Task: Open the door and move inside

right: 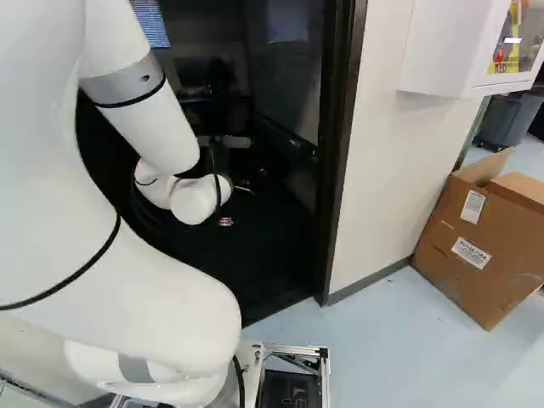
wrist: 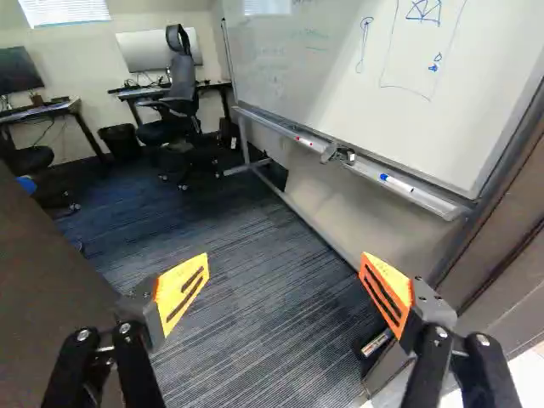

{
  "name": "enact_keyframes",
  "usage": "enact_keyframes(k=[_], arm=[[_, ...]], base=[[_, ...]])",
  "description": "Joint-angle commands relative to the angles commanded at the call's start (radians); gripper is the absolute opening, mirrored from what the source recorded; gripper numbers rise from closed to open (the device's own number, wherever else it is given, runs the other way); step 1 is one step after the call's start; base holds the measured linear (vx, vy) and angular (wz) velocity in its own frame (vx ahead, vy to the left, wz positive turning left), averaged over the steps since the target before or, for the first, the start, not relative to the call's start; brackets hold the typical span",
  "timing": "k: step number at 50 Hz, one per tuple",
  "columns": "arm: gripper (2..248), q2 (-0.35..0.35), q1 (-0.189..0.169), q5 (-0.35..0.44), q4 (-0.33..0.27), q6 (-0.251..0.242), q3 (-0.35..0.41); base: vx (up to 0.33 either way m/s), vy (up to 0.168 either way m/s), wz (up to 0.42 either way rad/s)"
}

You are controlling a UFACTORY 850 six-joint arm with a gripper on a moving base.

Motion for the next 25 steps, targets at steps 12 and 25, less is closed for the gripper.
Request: enact_keyframes(k=[12,25], arm=[[247,0.004,-0.019,0.0,0.0,0.0,0.003],[247,0.004,-0.02,0.0,0.0,0.0,0.003]], base=[[0.0,0.0,0.0],[0.0,0.0,0.0]])
